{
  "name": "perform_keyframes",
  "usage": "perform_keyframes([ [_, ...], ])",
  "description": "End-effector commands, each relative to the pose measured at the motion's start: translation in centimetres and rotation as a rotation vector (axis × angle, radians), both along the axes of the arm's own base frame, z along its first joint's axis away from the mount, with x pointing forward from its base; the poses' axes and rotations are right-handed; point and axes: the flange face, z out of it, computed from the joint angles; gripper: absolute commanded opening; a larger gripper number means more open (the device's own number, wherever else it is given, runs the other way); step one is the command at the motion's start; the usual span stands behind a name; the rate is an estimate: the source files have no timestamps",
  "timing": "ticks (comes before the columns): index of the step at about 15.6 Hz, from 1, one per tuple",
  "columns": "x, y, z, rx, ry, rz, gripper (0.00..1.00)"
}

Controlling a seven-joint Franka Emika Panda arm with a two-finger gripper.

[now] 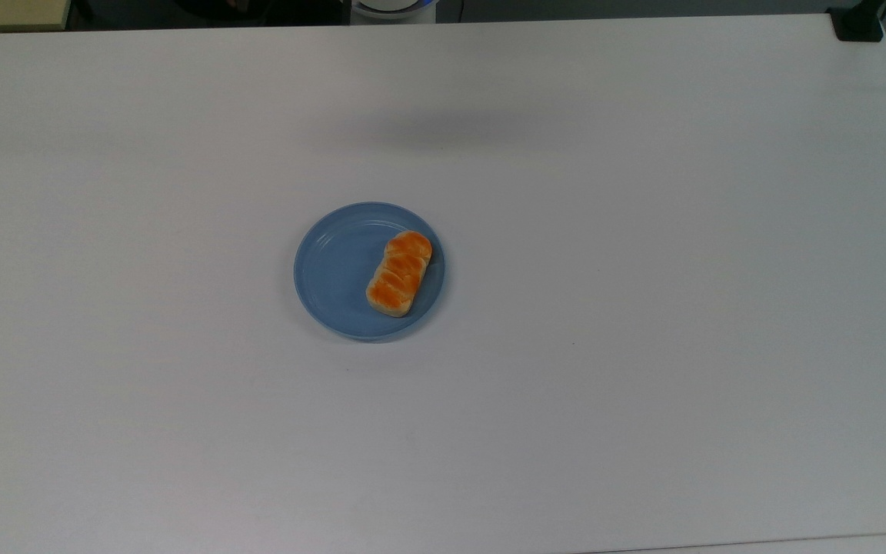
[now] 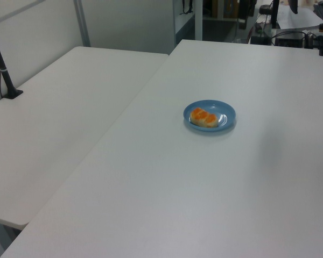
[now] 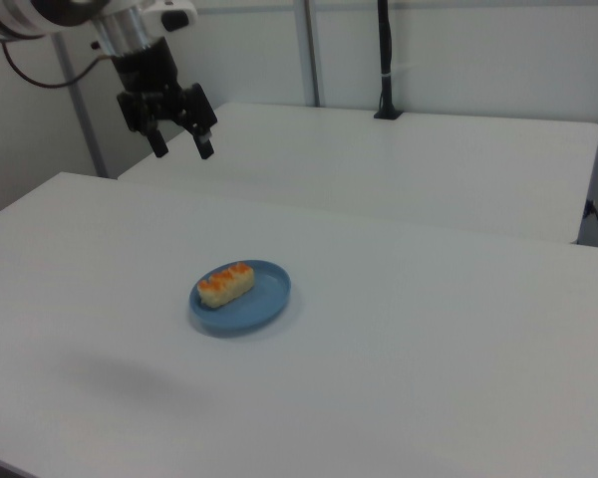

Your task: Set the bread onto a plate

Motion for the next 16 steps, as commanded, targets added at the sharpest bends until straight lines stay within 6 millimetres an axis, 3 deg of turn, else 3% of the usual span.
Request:
perform_keyframes([
  [1,-1.8,-3.7,1.5,0.072,-0.017,-0.025,1.00],
  [4,-1.9,-4.9,1.2,0.079,-0.006,0.020,1.00],
  [6,-1.4,-4.9,0.1,0.092,-0.008,-0.041,0.96],
  [8,-1.0,-4.8,0.0,0.098,-0.042,-0.114,0.99],
  [16,-1.1,-5.4,-0.4,0.097,-0.026,-0.095,1.00],
])
